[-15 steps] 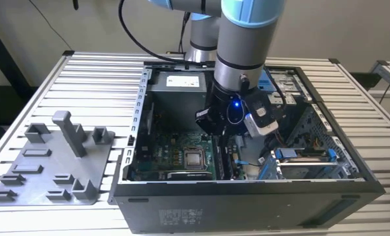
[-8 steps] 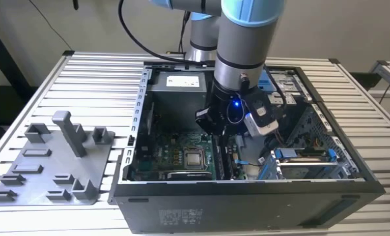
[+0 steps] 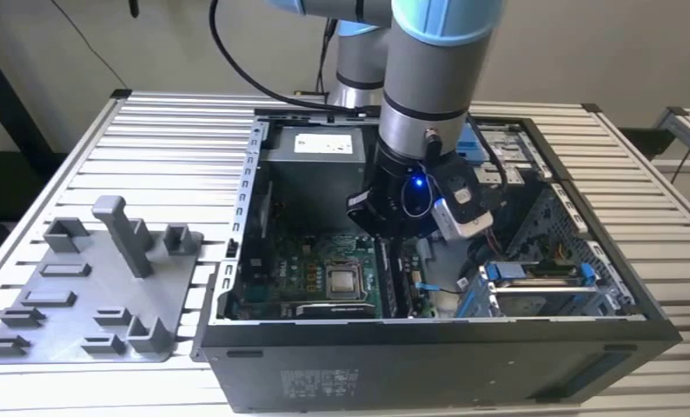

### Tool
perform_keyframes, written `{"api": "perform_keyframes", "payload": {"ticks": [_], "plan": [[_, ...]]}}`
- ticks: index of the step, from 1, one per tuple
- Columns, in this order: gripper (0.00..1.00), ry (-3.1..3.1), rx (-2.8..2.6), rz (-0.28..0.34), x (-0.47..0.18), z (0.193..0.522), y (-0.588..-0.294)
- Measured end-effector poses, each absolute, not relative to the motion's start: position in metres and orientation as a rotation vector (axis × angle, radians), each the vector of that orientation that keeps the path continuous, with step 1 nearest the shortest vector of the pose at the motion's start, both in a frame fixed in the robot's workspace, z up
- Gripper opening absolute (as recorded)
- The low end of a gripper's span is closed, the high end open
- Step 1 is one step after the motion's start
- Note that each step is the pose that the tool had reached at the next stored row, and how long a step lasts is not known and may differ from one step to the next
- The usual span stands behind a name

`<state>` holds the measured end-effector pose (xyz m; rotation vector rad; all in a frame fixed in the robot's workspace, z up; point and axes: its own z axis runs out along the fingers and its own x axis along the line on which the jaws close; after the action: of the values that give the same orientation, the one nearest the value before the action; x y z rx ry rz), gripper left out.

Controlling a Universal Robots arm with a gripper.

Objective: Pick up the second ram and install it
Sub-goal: 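Insert the second ram into the second slot, then press down the second ram until it locks into place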

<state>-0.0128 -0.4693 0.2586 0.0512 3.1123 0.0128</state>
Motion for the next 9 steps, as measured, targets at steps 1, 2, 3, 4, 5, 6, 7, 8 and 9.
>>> {"api": "perform_keyframes", "payload": {"ticks": [1, 2, 3, 4, 5, 6, 7, 8, 9], "plan": [[0.11, 3.112, 0.051, 0.013, -0.0128, 0.2587, -0.4693], [0.11, 3.112, 0.051, 0.013, -0.0128, 0.2588, -0.4693], [0.11, 3.112, 0.051, 0.013, -0.0128, 0.2596, -0.4693], [0.11, 3.112, 0.051, 0.013, -0.0128, 0.2602, -0.4693], [0.11, 3.112, 0.051, 0.013, -0.0128, 0.2604, -0.4693], [0.11, 3.112, 0.051, 0.013, -0.0128, 0.2606, -0.4693], [0.11, 3.112, 0.051, 0.013, -0.0128, 0.2607, -0.4693], [0.11, 3.112, 0.051, 0.013, -0.0128, 0.2609, -0.4693], [0.11, 3.112, 0.051, 0.013, -0.0128, 0.261, -0.4693]]}}
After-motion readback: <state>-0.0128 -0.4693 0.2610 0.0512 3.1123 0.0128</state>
